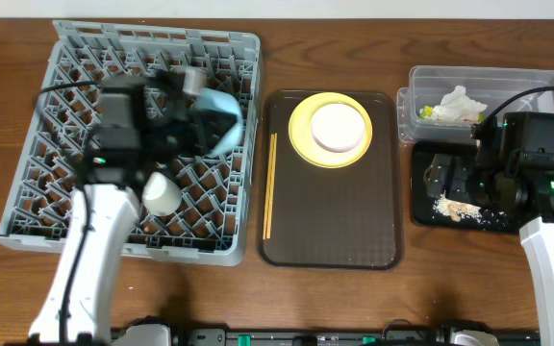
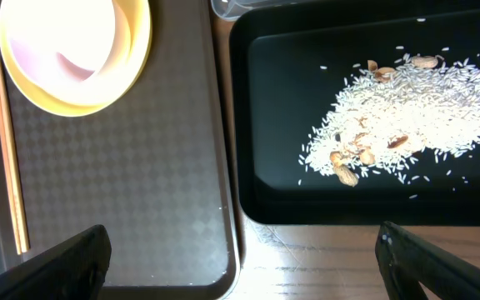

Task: Sort waste into correct bins and load items into the dishwasher
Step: 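Place the light-blue bowl into the dish rack with the left gripper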

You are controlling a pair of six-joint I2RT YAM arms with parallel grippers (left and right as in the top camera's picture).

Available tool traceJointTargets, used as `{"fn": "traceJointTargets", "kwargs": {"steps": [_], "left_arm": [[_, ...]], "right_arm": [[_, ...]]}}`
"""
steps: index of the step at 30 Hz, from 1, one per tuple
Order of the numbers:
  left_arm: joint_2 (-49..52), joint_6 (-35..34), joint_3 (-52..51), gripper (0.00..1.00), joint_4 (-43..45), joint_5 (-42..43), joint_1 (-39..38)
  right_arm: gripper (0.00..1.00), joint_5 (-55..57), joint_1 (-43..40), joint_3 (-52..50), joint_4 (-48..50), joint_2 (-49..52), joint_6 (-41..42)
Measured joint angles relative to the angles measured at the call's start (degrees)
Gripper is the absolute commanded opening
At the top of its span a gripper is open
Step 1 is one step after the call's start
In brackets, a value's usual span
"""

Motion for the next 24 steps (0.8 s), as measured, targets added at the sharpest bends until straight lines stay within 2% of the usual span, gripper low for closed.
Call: {"fn": "traceJointTargets", "kwargs": {"steps": [6, 10, 17, 24], "left_arm": [[8.52, -1.55, 0.02, 0.06, 5.7, 19.02, 11.04], [14.71, -4.09, 0.0, 0.06, 10.47, 26.84, 14.93], [21.92, -7.8, 0.02, 0.06, 15.3, 31.61, 19.67], [25.53, -8.41, 0.02, 0.07, 16.85, 33.27, 22.16]], "right_arm": [[0.99, 0.0, 0.0, 0.02, 0.0, 0.0, 0.0], [0.99, 0.0, 0.0, 0.02, 0.0, 0.0, 0.0], [0.99, 0.0, 0.0, 0.02, -0.04, 0.0, 0.0], [0.99, 0.0, 0.0, 0.02, -0.09, 0.0, 0.0]]}}
